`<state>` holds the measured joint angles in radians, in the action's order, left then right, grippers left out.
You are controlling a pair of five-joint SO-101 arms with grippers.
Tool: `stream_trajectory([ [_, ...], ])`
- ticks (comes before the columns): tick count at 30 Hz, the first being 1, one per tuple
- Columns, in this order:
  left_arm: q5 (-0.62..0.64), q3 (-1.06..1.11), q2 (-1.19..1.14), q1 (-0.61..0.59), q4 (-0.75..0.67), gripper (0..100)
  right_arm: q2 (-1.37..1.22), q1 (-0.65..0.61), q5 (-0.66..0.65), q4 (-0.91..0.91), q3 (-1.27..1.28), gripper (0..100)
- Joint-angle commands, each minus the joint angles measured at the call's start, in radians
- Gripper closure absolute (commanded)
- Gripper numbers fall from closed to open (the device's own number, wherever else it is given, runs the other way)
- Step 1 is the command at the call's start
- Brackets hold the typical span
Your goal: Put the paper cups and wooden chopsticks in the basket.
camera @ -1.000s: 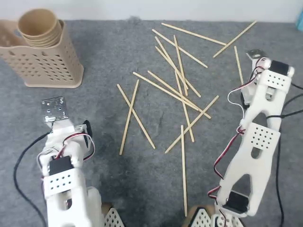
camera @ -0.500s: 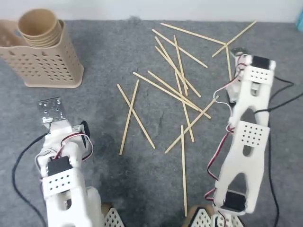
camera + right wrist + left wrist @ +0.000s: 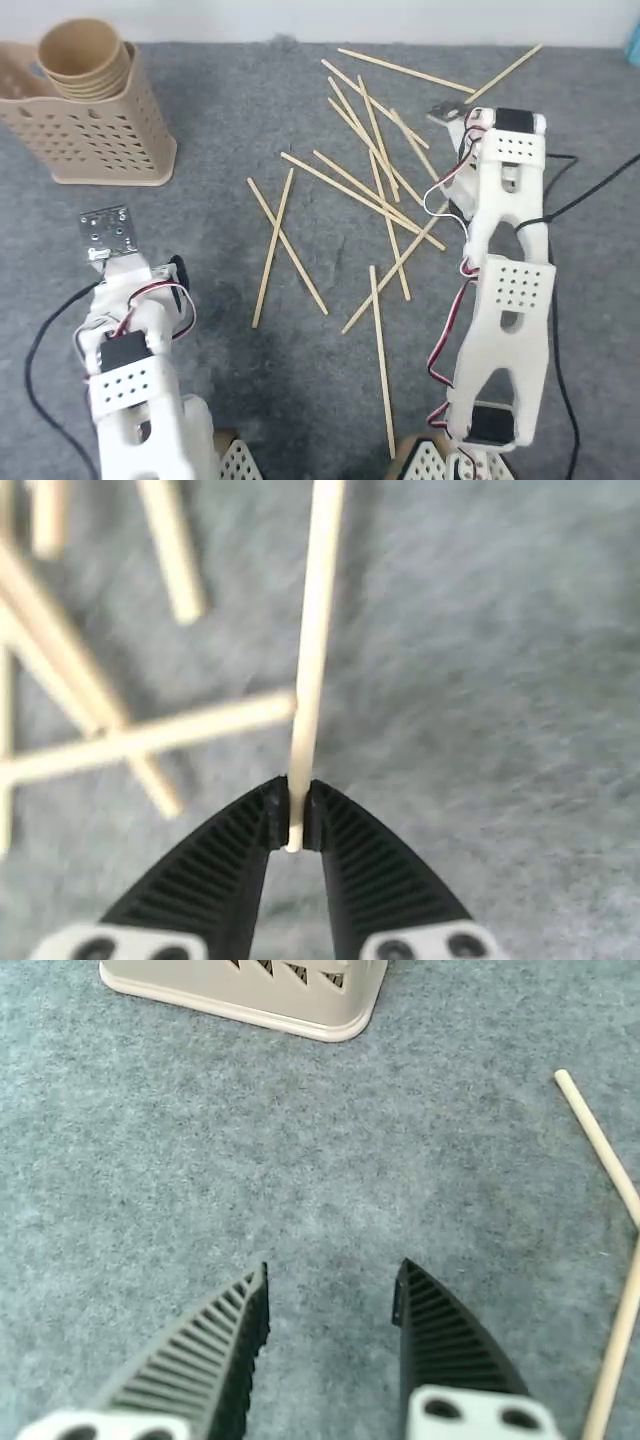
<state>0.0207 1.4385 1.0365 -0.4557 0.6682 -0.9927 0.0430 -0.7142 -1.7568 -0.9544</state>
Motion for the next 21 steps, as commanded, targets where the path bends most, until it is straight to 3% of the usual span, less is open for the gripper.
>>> stream_trajectory([
  [1,-0.009,-0.016,0.021,-0.005,0.000,80,0.205,-0.010,-0.143,-0.044,0.178,99.3],
  [5,-0.009,-0.016,0.021,-0.008,0.000,80,0.375,-0.001,-0.387,-0.036,0.414,99.2],
  [7,-0.009,-0.016,0.021,-0.008,0.000,80,0.446,0.021,-0.414,-0.024,0.460,99.2],
  [13,-0.009,-0.016,0.021,-0.009,0.000,80,0.513,0.104,-0.169,0.254,0.460,99.2],
  [21,-0.009,-0.016,0.021,-0.009,0.000,80,0.384,0.124,-0.084,0.503,0.417,99.2],
])
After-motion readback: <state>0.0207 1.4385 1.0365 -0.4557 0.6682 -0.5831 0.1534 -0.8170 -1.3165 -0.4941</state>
